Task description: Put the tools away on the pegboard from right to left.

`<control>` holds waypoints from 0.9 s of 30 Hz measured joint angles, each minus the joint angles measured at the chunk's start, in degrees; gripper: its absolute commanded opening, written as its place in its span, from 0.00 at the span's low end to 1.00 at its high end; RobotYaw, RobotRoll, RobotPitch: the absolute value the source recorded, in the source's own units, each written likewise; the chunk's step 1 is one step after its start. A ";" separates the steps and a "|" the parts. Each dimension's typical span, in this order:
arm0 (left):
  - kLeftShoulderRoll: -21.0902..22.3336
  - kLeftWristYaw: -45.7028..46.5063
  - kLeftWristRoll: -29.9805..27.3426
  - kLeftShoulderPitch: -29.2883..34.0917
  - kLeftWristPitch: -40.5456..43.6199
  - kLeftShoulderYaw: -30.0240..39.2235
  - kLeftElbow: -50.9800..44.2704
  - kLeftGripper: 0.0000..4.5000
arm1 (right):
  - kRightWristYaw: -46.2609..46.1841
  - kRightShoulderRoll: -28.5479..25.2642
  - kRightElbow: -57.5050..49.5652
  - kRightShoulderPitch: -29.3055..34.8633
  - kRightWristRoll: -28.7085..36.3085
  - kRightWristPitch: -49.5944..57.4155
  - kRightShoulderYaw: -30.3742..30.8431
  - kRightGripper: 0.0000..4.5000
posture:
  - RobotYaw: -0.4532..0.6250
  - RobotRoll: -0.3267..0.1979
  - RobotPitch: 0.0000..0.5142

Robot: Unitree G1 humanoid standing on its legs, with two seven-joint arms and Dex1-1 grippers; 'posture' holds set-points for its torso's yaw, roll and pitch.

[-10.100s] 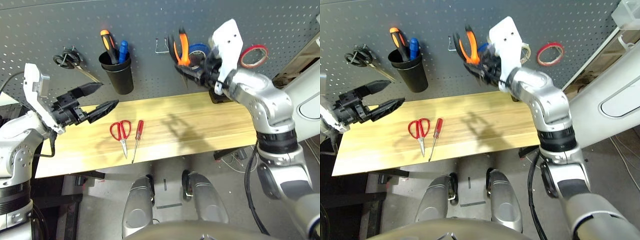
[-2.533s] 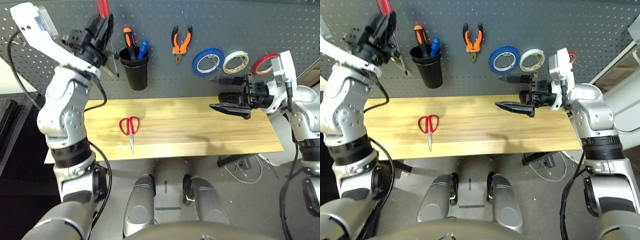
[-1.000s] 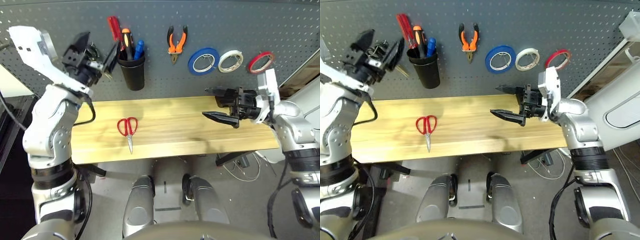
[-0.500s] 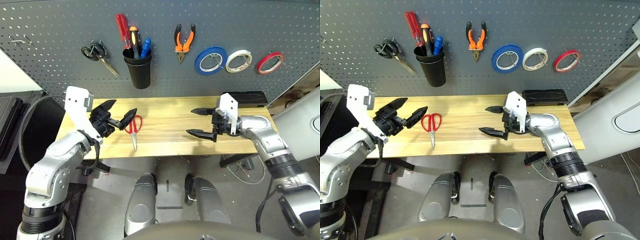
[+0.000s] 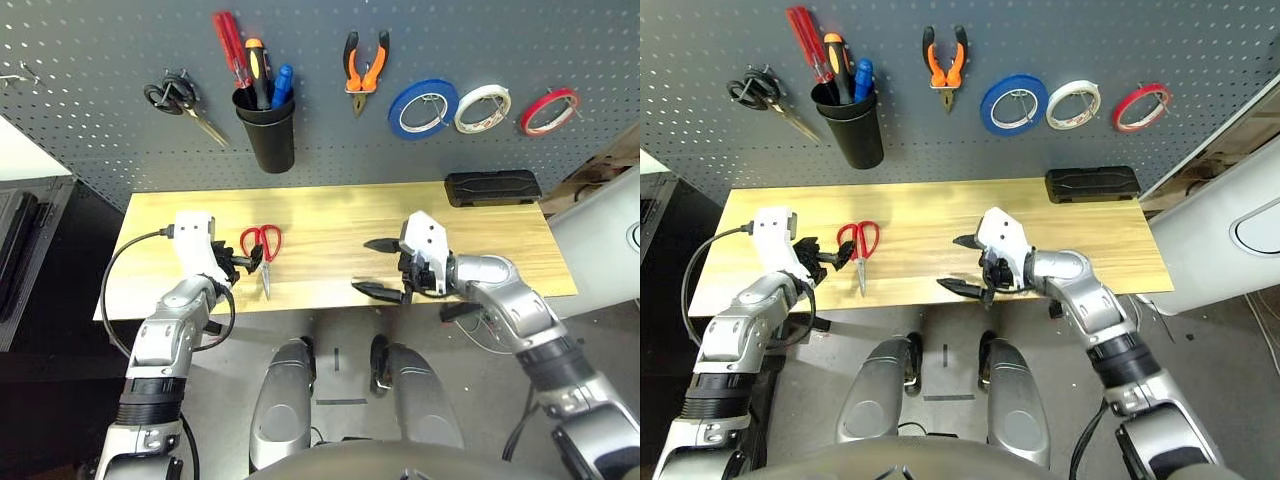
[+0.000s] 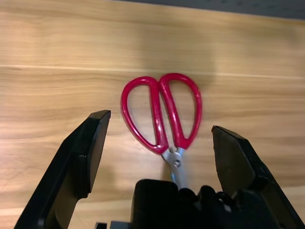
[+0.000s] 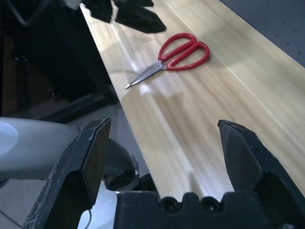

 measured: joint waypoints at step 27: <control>-5.15 7.64 3.92 -8.21 -13.56 8.40 19.88 0.99 | -2.76 -1.71 -9.44 2.80 5.47 7.63 -0.72 1.00 | 0.34 0.62 0.70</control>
